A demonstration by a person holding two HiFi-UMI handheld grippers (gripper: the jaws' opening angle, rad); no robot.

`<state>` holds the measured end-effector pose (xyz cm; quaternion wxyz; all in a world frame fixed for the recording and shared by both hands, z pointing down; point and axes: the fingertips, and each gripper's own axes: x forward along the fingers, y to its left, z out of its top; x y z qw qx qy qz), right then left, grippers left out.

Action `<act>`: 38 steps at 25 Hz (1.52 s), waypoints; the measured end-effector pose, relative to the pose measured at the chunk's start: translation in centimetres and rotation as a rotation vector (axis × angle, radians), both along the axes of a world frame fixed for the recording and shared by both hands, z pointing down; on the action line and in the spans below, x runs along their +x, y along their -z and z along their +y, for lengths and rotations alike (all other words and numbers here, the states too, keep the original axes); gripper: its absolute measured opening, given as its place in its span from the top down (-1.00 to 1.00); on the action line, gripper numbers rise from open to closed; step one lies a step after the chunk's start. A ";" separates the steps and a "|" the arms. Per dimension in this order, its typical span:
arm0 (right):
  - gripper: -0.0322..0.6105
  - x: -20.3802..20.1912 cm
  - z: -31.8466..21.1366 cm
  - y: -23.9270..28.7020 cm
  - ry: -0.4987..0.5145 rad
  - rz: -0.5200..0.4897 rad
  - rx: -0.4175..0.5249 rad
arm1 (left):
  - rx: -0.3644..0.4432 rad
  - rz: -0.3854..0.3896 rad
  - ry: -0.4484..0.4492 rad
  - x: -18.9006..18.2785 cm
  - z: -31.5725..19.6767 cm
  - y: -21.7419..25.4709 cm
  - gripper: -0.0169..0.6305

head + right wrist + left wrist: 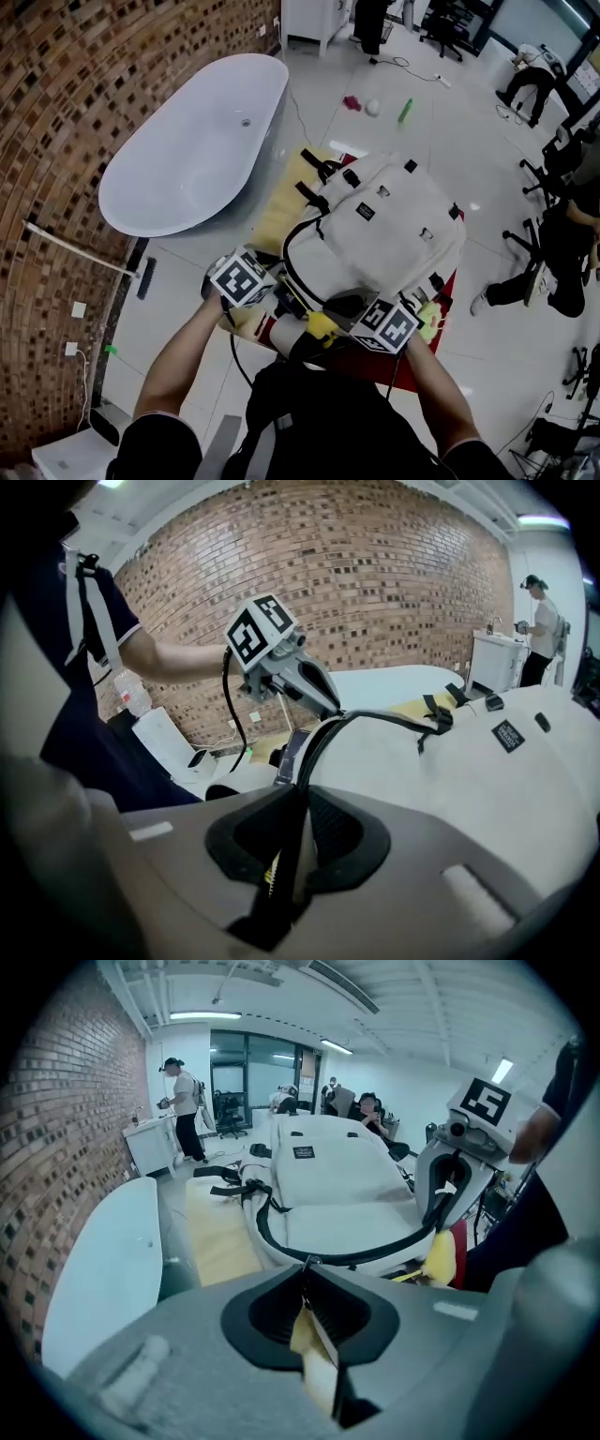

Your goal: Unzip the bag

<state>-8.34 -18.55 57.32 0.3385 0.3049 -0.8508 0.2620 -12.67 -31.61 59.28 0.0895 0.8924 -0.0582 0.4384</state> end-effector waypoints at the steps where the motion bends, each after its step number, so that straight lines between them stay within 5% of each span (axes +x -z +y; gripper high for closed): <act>1: 0.75 0.1 0.0 0.5 -0.004 0.005 0.006 | -0.007 0.010 -0.007 0.2 -0.3 0.4 0.86; 12: 0.74 1.5 1.3 2.2 -0.040 0.027 0.003 | 0.081 -0.015 -0.118 2.5 -5.2 1.3 0.86; 18: 0.74 1.2 1.8 1.5 -0.038 0.037 -0.028 | 0.187 -0.049 -0.279 5.1 -7.0 -0.2 0.85; 28: 0.74 0.8 2.4 0.5 -0.087 -0.008 -0.067 | 0.205 -0.102 -0.420 9.1 -8.3 -3.5 0.85; 36: 0.68 1.5 1.9 0.4 -0.160 -0.030 -0.044 | 0.159 -0.058 -0.348 8.4 -8.1 -3.5 0.84; 38: 0.56 2.1 1.8 0.6 -0.223 -0.042 -0.023 | 0.123 -0.012 -0.311 7.9 -7.4 -2.5 0.68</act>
